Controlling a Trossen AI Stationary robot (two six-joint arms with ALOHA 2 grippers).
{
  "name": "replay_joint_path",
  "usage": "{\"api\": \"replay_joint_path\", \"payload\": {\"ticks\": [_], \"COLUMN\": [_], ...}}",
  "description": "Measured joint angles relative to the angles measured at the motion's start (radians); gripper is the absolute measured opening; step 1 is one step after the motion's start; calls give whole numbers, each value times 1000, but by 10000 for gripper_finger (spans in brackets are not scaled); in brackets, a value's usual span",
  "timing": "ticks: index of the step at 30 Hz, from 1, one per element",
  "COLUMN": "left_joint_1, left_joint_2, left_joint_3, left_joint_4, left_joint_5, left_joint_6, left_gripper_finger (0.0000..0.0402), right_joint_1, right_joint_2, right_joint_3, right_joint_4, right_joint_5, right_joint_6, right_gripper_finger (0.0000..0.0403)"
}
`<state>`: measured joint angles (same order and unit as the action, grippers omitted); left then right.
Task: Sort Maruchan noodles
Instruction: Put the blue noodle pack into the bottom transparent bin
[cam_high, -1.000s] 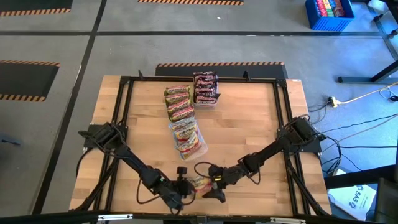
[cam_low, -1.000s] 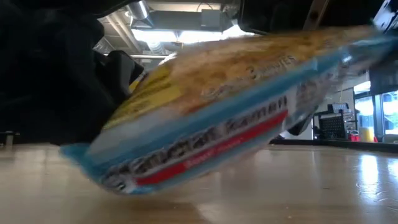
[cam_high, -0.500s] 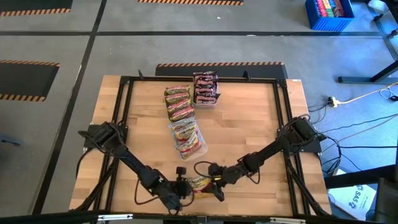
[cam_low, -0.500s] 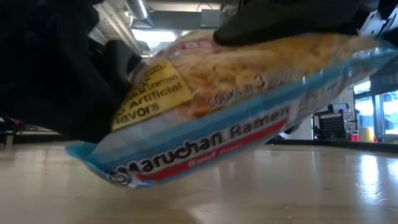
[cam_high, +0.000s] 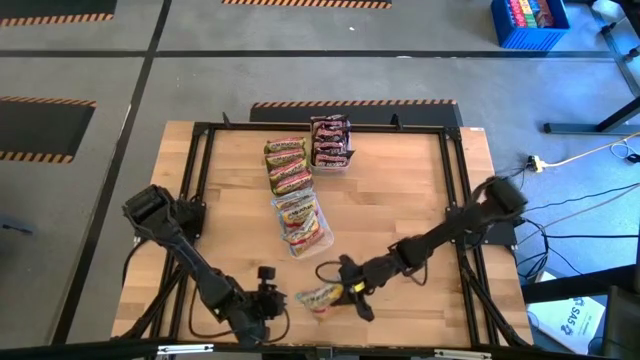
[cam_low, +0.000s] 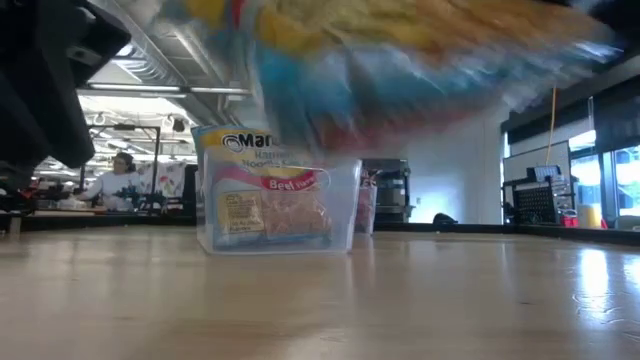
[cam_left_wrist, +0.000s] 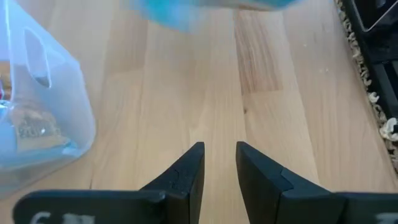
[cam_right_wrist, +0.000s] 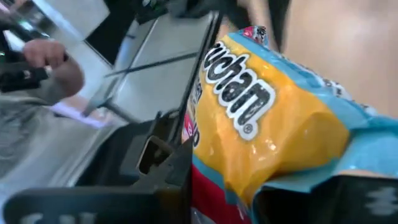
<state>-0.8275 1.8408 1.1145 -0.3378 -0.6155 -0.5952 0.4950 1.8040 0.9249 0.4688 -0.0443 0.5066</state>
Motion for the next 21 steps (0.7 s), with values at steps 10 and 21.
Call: {"api": "replay_joint_path", "payload": {"ticks": [10,21], "left_joint_1": [5,7], "left_joint_2": [3,3], "left_joint_3": [0,-1], "left_joint_4": [1,5], "left_joint_5": [-23,-36], "left_joint_6": [1,3], "left_gripper_finger": [87,87], "right_joint_1": [-128,-311], "right_joint_2": [-215,-183], "right_joint_3": [1,-5], "right_joint_4": [-145,-159], "right_joint_5": [87,45], "right_joint_6": [-548,-697], "right_gripper_finger": [98,98]}}
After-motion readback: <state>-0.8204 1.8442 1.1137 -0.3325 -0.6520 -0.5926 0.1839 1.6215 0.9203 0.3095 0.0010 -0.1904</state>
